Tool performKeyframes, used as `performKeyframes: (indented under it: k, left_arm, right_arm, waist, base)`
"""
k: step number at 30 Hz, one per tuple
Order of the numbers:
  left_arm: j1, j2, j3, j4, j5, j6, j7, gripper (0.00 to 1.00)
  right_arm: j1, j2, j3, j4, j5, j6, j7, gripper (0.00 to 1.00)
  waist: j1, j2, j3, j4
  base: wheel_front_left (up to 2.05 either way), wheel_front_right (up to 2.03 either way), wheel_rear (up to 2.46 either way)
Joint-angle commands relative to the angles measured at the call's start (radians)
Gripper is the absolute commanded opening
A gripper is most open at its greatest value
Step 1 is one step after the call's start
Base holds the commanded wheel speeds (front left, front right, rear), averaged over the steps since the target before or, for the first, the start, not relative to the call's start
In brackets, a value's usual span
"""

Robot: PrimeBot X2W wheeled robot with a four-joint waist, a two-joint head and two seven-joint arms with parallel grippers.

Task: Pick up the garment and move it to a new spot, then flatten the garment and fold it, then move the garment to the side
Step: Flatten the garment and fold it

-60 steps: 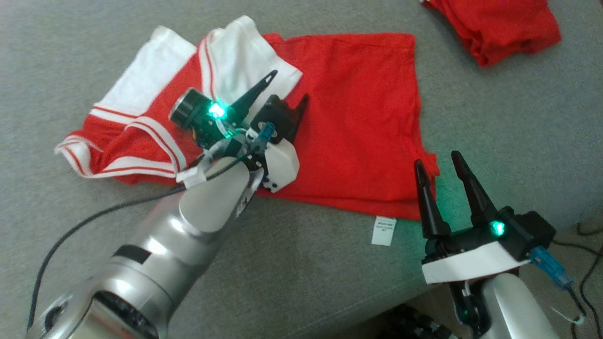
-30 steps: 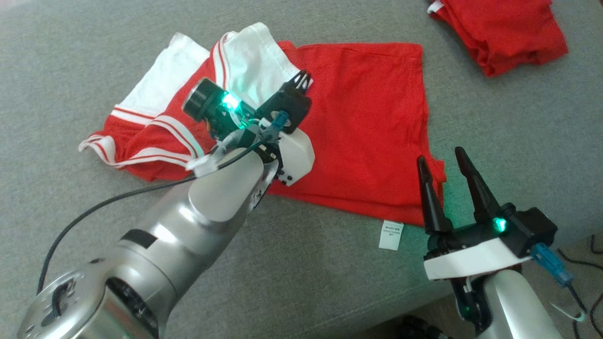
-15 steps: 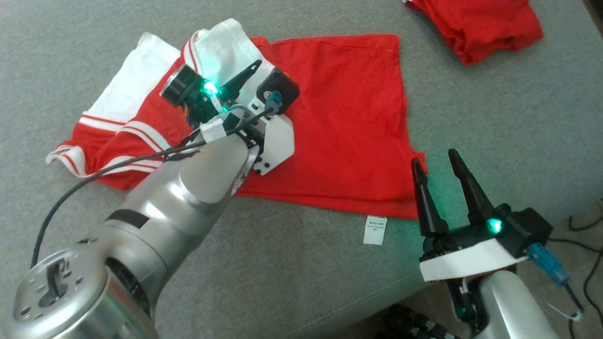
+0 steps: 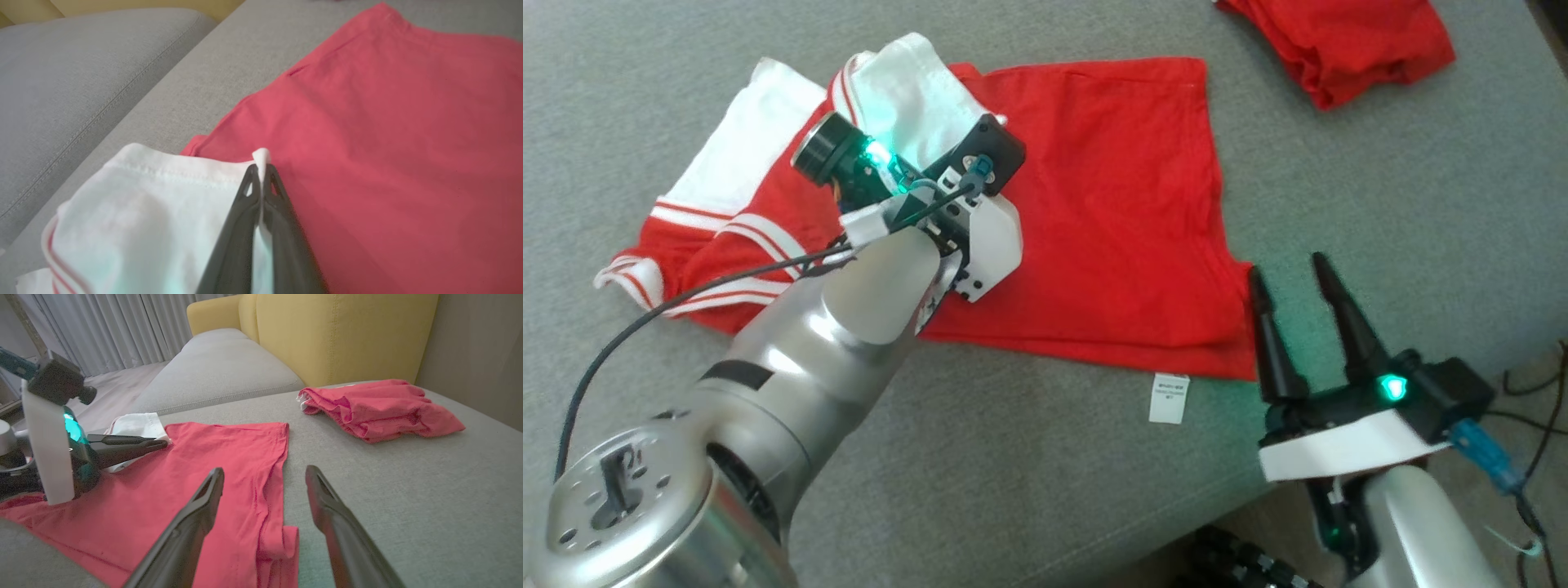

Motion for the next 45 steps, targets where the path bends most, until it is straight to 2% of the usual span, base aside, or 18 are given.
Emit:
performKeyframes:
  k: [1,5,9,12,13,15,21,27,32,38,41,42,45]
  left_arm:
    - [-0.053,0.003,0.022,-0.028,-0.011,-0.001,-0.029,0.00]
    - [-0.063,0.003,0.049,-0.100,-0.046,0.015,-0.144,0.00]
    - [-0.089,0.008,0.067,-0.172,-0.052,0.043,-0.204,0.00]
    - [-0.113,0.060,0.088,-0.248,-0.054,0.036,-0.239,0.00]
    - [-0.113,0.060,0.088,-0.248,-0.054,0.036,-0.239,0.00]
    - [-0.120,0.103,0.106,-0.306,-0.059,0.036,-0.252,0.00]
    - [-0.130,0.209,0.125,-0.468,-0.056,0.056,-0.237,0.00]
    - [-0.124,0.265,0.124,-0.602,-0.045,0.102,-0.197,0.00]
    - [-0.115,0.291,0.121,-0.681,-0.038,0.133,-0.175,0.00]
    - [-0.094,0.323,0.128,-0.743,-0.045,0.159,-0.165,0.00]
    - [-0.086,0.338,0.128,-0.765,-0.047,0.169,-0.158,0.00]
    - [-0.084,0.343,0.127,-0.772,-0.047,0.171,-0.155,0.00]
    - [-0.081,0.358,0.127,-0.789,-0.047,0.178,-0.148,0.00]
  right_arm:
    - [-0.019,-0.004,0.005,-0.037,0.003,0.007,-0.004,1.00]
    - [-0.028,-0.004,-0.039,-0.053,0.001,0.007,-0.004,1.00]
    - [-0.054,-0.005,-0.089,-0.030,0.019,0.007,-0.004,1.00]
    - [-0.107,-0.023,-0.110,0.051,0.059,0.007,-0.004,1.00]
    - [-0.107,-0.023,-0.110,0.051,0.059,0.007,-0.004,1.00]
    - [-0.161,-0.043,-0.124,0.148,0.090,0.007,-0.004,1.00]
    - [-0.373,-0.118,-0.089,0.389,0.165,0.007,0.132,1.00]
    - [-0.524,-0.168,-0.034,0.559,0.233,0.007,0.254,1.00]
    - [-0.601,-0.188,-0.033,0.666,0.248,0.007,0.280,1.00]
    - [-0.640,-0.189,0.003,0.729,0.278,0.007,0.263,1.00]
    - [-0.654,-0.192,0.017,0.761,0.293,0.007,0.252,0.96]
    - [-0.658,-0.193,0.022,0.770,0.298,0.007,0.248,0.87]
    - [-0.668,-0.198,0.038,0.792,0.312,0.007,0.232,0.76]
  waist:
    - [0.0000,0.0000,-0.006,0.009]
    - [0.0000,0.0000,-0.029,0.047]
    - [0.0000,0.0000,-0.058,0.109]
    - [0.0000,0.0000,-0.065,0.148]
    - [0.0000,0.0000,-0.065,0.148]
    - [0.0000,0.0000,-0.068,0.170]
    - [0.0000,0.0000,-0.060,0.220]
    - [0.0000,0.0000,-0.047,0.251]
    - [0.0000,0.0000,-0.038,0.269]
    - [0.0000,0.0000,-0.035,0.279]
    - [0.0000,0.0000,-0.033,0.285]
    - [0.0000,0.0000,-0.032,0.287]
    - [0.0000,0.0000,-0.031,0.292]
  base:
    - [0.00,0.00,0.00]
    - [0.00,0.00,0.00]
    - [0.00,0.00,0.00]
    - [0.00,0.00,0.00]
    - [0.00,0.00,0.00]
    - [0.00,0.00,0.00]
    - [0.00,0.00,0.00]
    - [0.00,0.00,0.00]
    - [0.00,0.00,0.00]
    - [0.00,0.00,0.00]
    - [0.00,0.00,0.00]
    - [0.00,0.00,0.00]
    - [0.00,0.00,0.00]
